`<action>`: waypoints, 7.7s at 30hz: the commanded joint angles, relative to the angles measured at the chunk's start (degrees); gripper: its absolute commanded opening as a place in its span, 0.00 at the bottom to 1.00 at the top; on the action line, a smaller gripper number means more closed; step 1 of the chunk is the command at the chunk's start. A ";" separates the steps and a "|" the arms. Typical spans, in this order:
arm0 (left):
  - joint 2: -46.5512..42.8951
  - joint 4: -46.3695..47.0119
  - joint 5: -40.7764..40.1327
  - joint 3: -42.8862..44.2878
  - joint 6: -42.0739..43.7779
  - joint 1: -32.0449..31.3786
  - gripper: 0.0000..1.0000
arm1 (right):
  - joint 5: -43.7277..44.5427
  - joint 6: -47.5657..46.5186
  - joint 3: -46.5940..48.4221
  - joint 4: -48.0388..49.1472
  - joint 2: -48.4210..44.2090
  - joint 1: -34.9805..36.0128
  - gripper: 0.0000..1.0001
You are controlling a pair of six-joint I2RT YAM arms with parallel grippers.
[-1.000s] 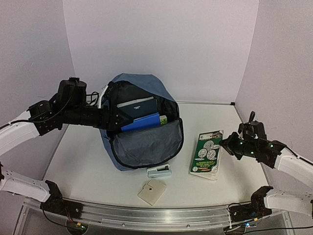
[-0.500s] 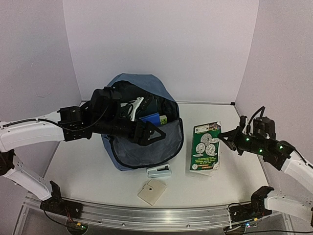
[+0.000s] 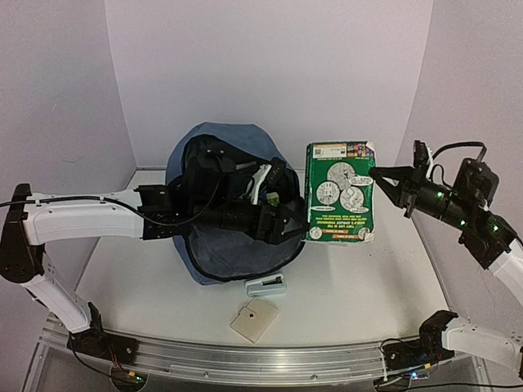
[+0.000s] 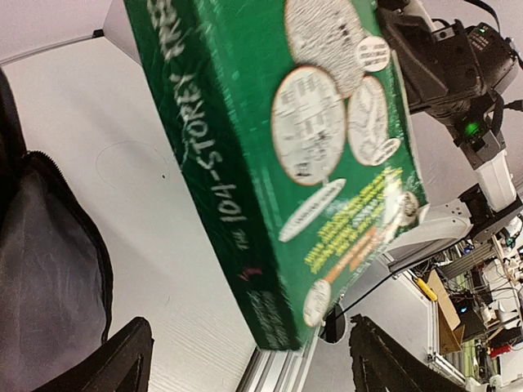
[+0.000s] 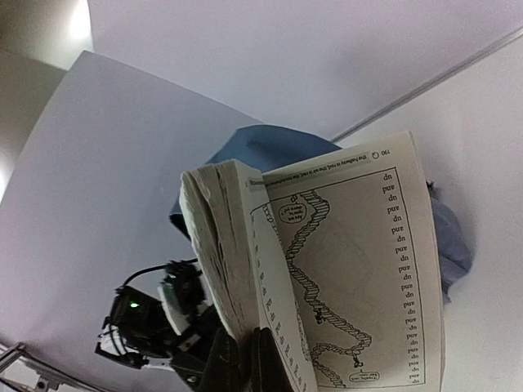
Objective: Pack the student bag
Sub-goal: Pick up the book from the center of the board, then place the book in the student bag, then zip the student bag at the center of the board.
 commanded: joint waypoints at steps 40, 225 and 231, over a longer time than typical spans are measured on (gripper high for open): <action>-10.11 7.87 8.48 -2.56 4.99 -0.40 0.00 | -17.69 -21.20 8.08 10.18 14.98 4.12 0.96; -37.03 -8.32 -4.37 -37.91 -2.19 23.78 0.40 | 1.12 -7.75 3.53 32.13 30.44 17.46 0.00; -36.34 -7.92 -8.88 -38.26 -1.66 23.77 0.32 | 1.09 -7.79 3.23 32.71 29.98 17.47 0.00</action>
